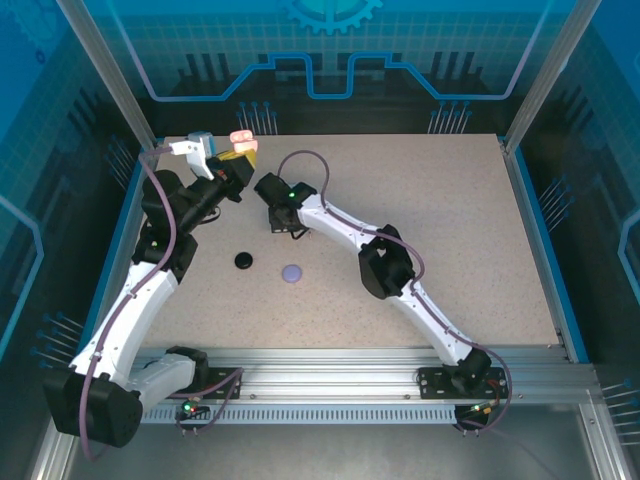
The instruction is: Insert the wireless bluetooth earbuds into the charging case
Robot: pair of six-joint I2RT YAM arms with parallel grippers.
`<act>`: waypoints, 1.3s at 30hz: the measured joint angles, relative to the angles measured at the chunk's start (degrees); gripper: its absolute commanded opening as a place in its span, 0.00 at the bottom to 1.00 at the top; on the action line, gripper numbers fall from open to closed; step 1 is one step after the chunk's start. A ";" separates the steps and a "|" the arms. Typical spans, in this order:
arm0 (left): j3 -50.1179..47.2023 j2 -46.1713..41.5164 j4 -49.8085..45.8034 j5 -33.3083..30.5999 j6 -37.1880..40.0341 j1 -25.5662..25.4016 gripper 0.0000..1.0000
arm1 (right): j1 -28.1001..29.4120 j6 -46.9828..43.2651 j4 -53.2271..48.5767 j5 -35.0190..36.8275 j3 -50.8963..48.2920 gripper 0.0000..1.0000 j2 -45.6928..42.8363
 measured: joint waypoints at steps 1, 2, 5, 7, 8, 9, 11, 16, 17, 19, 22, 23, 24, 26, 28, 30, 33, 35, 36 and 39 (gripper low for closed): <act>0.00 0.00 0.00 0.20 0.17 0.00 0.00 | -0.13 -0.26 0.15 0.02 -1.07 0.07 -1.11; 0.00 0.00 0.02 0.57 0.26 0.00 0.00 | -0.35 -0.48 0.39 0.04 -2.03 0.07 -2.21; 0.00 0.15 0.46 2.45 0.90 0.00 0.00 | -1.22 -1.40 1.38 0.15 -5.27 0.06 -6.54; 0.00 0.63 1.36 4.02 1.51 -0.02 0.00 | -1.99 -2.12 2.05 0.39 -6.97 0.06 -9.60; -0.02 0.92 1.81 4.59 1.66 -0.09 0.00 | -2.36 -2.45 2.36 0.63 -7.87 0.06 -11.13; -0.37 1.29 3.15 5.20 1.68 -0.15 0.00 | -2.75 -2.84 2.67 0.94 -8.90 0.06 -12.94; -1.68 1.60 5.81 5.95 1.68 -0.31 0.00 | -3.54 -3.80 3.23 1.53 -11.13 0.06 -16.57; -7.96 1.70 15.21 6.47 2.27 -1.36 0.00 | -5.46 -6.60 4.59 2.95 -17.25 0.06 -26.69; -9.29 1.81 17.29 6.47 2.86 -1.70 0.00 | -5.86 -7.13 4.83 3.13 -18.32 0.07 -28.55; -11.37 2.32 21.00 6.47 4.04 -2.67 0.00 | -6.67 -8.37 5.53 3.50 -21.00 0.07 -32.89; -13.79 3.61 26.82 6.56 6.54 -4.52 0.00 | -7.80 -9.99 6.99 3.98 -25.27 0.07 -39.52; -14.32 4.13 28.41 6.64 7.48 -5.07 0.00 | -8.09 -10.54 7.30 4.02 -26.38 0.07 -41.40; -14.82 4.72 30.01 6.69 8.13 -5.62 0.00 | -8.39 -11.15 7.65 4.13 -27.43 0.07 -43.47; -15.65 5.97 33.03 6.91 9.53 -6.54 0.00 | -8.85 -12.39 8.81 4.11 -29.29 0.07 -47.10; -16.61 7.26 36.20 7.21 10.82 -7.37 0.00 | -9.05 -14.01 10.43 3.61 -31.26 0.07 -50.69; -17.33 8.31 38.45 7.63 11.82 -7.93 0.00 | -9.09 -15.56 12.33 2.40 -33.51 0.07 -53.99; -17.84 9.38 40.92 8.24 13.38 -8.66 0.00 | -9.07 -18.14 15.76 -0.50 -37.77 0.07 -59.21; -17.86 9.46 41.94 8.83 14.43 -9.18 0.00 | -9.07 -19.80 18.10 -2.84 -40.37 0.07 -62.34; -17.86 9.46 42.62 9.09 15.06 -9.55 0.00 | -9.07 -20.68 19.21 -4.13 -41.48 0.07 -63.78; -17.86 9.46 44.11 10.08 16.98 -10.75 0.00 | -9.05 -23.21 22.69 -8.44 -44.19 0.07 -67.14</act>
